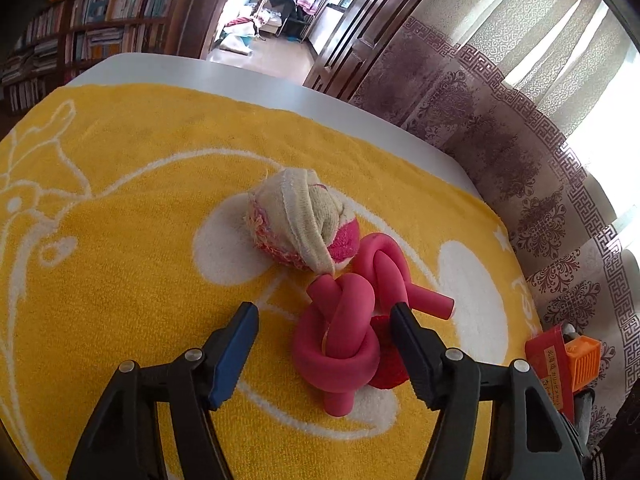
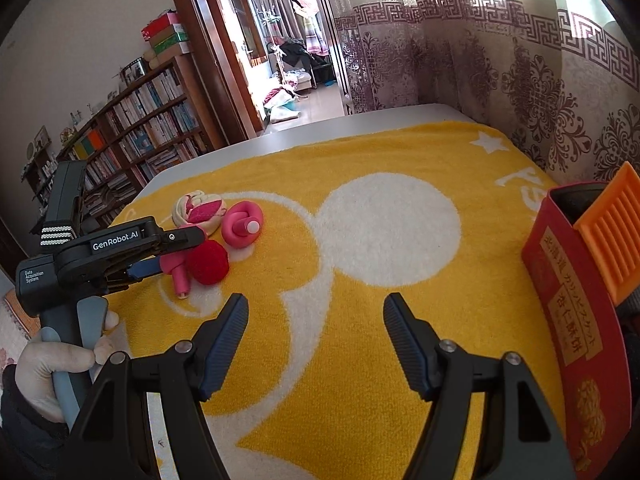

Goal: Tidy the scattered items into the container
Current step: 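Lower the left gripper onto the pink knotted foam tube, then close the left gripper around the pink knotted foam tube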

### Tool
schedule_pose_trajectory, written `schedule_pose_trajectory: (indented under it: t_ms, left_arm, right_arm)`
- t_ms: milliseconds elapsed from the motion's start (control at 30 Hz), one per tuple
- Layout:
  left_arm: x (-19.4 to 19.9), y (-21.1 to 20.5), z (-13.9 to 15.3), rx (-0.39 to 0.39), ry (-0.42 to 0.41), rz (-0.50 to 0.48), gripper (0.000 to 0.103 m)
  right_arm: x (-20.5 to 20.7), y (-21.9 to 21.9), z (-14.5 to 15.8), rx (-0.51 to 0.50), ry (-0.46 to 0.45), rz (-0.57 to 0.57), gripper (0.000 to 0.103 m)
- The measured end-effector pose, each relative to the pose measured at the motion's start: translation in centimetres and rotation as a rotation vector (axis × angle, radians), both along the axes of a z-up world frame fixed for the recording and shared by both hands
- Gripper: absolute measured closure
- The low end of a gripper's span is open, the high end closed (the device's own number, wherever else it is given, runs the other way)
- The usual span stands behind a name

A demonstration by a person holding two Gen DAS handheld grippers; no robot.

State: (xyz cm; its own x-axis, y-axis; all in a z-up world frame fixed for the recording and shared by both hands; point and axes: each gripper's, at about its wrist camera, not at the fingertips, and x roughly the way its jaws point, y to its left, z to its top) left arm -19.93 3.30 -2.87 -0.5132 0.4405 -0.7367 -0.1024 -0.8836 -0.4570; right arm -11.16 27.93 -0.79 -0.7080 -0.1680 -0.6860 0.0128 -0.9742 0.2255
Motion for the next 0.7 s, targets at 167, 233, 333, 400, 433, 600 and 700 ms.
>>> schedule_pose_trajectory:
  t_ms: [167,233,333,400,433,600,700]
  left_arm:
    - [0.4,-1.0,-0.1,0.052,-0.008,0.009,0.049]
    - [0.7,-1.1,0.1,0.077,-0.009,0.001,0.064]
    - [1.7,-1.5,0.8,0.092,0.014,-0.005,0.065]
    - [2.1,-1.5,1.2,0.077,0.029,-0.004,0.065]
    - [2.2,-1.5,1.2,0.072,0.03,-0.002,0.065]
    - [1.7,-1.3,0.5,0.026,0.008,0.007,0.065]
    - [1.2,-0.6,0.0,-0.006,0.006,0.001,0.061]
  right_arm:
    - [0.0,-0.3,-0.2,0.005,-0.007,0.007,0.029]
    - [0.1,-0.1,-0.3,0.003,-0.003,0.002,0.029]
    - [0.3,0.1,-0.3,0.001,0.004,-0.008,0.029]
    - [0.4,0.2,-0.3,0.0,0.005,-0.013,0.029]
    - [0.4,0.2,-0.2,0.002,0.006,-0.014,0.029]
    - [0.6,0.2,0.1,0.012,0.025,-0.025,0.029]
    - [0.7,0.2,0.3,0.017,0.034,-0.035,0.029]
